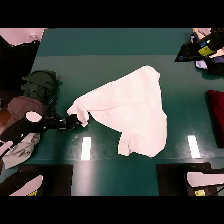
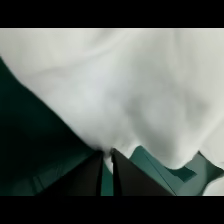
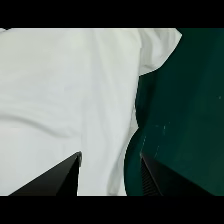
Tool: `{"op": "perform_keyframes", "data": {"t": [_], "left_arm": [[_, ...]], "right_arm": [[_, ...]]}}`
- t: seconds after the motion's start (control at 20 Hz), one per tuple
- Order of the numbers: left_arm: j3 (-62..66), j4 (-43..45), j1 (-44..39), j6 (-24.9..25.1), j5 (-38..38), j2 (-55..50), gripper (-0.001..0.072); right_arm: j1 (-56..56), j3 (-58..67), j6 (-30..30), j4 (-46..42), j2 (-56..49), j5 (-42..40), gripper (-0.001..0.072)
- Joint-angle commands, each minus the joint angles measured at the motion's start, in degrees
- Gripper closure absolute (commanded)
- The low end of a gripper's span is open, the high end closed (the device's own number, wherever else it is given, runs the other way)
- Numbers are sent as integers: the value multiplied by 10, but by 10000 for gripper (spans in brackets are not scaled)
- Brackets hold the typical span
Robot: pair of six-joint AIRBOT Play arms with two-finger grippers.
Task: Fold the shirts.
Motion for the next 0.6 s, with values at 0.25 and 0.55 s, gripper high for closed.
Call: {"op": "perform_keyframes", "data": {"t": [0.25,0.55], "left_arm": [[98,78,-7,-6,-65,1,685],[311,273,-7,-6,-259,1,684]], "right_arm": [[-9,0,0,-1,1,49,288],[-35,0,7,-1,1,99,288]]}}
